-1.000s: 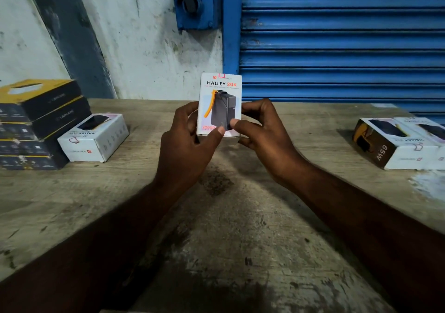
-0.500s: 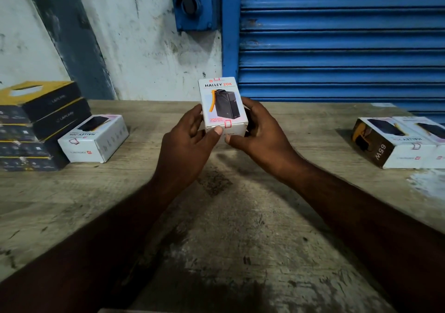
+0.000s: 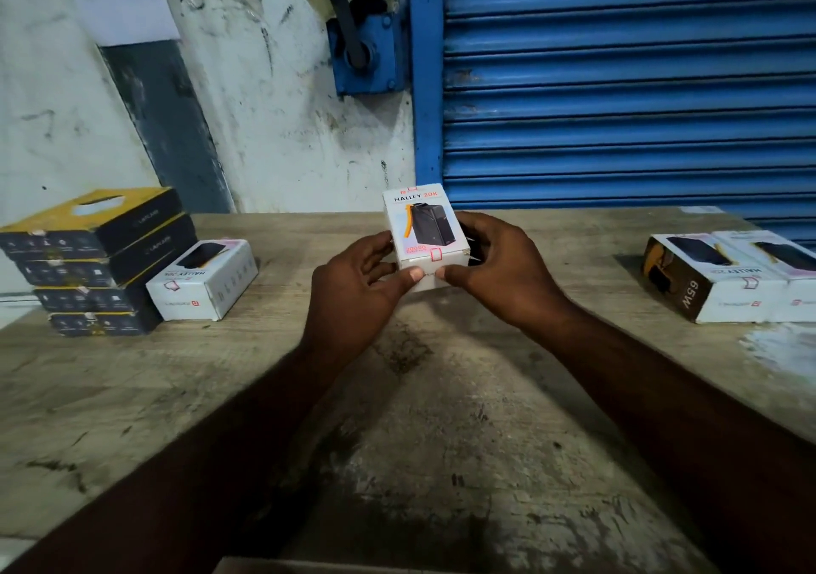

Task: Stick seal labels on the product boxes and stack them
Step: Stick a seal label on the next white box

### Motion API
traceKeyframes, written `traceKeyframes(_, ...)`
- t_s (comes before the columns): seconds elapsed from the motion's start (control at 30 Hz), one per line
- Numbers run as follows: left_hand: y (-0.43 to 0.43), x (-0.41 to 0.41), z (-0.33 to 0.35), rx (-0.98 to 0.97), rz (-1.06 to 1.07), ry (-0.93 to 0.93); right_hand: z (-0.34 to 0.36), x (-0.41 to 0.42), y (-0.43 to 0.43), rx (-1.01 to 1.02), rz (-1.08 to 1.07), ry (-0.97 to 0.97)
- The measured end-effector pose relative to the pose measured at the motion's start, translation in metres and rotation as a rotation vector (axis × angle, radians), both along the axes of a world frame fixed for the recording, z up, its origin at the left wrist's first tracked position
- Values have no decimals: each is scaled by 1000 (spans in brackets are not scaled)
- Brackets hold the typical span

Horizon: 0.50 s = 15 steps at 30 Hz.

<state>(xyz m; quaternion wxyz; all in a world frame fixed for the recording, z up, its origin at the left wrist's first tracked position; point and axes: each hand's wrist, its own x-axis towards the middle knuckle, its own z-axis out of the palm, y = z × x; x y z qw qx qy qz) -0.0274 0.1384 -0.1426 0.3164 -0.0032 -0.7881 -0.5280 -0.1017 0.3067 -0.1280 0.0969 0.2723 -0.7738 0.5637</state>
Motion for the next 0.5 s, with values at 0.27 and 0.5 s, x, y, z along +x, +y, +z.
traceKeyframes(0.27,23,2,10,-57,-12,-13,7,3,39,-48,-12,-82)
traceKeyframes(0.5,59,3,25,-92,-39,-28,21,18,79,-6,-94,-66)
